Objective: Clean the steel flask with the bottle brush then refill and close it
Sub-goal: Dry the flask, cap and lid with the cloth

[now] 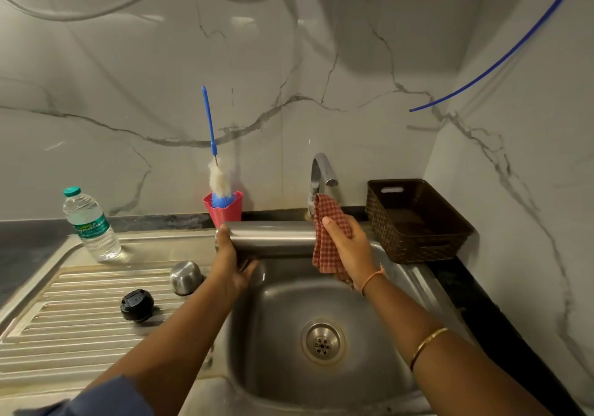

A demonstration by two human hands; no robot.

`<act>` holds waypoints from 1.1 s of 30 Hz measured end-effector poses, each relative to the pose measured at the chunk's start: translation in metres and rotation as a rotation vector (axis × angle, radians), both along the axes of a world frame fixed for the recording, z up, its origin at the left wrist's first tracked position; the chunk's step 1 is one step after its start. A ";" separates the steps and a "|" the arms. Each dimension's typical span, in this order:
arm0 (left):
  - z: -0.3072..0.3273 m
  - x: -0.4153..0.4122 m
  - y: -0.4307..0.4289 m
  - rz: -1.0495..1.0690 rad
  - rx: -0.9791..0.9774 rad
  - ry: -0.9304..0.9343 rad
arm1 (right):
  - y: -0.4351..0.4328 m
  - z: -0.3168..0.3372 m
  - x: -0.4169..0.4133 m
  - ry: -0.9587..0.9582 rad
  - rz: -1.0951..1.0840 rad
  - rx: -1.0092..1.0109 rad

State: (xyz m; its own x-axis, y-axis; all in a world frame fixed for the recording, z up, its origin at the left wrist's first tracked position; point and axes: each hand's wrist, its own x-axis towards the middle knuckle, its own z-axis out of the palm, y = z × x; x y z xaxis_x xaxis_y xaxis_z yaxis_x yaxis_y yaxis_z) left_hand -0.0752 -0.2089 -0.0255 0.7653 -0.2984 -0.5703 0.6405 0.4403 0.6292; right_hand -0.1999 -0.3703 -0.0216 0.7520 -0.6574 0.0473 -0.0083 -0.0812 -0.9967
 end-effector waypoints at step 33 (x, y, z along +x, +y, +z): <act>-0.024 -0.057 -0.032 -0.607 1.079 -1.158 | 0.013 0.026 0.007 0.405 0.011 -1.069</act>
